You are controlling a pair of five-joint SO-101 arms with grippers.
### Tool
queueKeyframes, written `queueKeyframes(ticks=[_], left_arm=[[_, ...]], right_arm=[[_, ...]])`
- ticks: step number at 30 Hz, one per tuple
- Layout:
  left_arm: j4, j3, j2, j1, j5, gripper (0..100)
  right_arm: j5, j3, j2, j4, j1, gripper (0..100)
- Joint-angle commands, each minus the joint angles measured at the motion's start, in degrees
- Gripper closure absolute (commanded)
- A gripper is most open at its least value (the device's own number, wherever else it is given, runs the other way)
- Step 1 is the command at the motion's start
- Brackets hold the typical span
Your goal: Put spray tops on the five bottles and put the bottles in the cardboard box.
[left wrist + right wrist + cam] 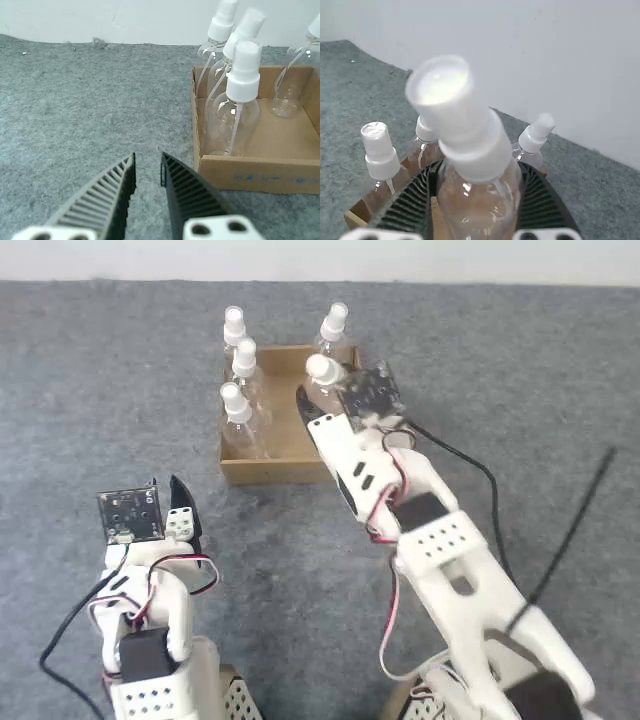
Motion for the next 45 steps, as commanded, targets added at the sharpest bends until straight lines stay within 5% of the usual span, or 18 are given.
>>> queueKeyframes(ticks=[1, 24, 45], left_arm=[[-1.76, -0.40, -0.97, -0.18, -0.88, 92], [-1.76, -0.40, -0.97, -0.18, -0.88, 92], [-1.76, -0.40, -0.97, -0.18, -0.88, 92]], right_arm=[[0.26, -6.07, 2.59, -1.80, 0.84, 96.1], [-5.10, -20.75, 29.32, -1.80, 2.15, 96.1], [-5.19, -21.45, 36.18, -5.32, 2.77, 95.6]])
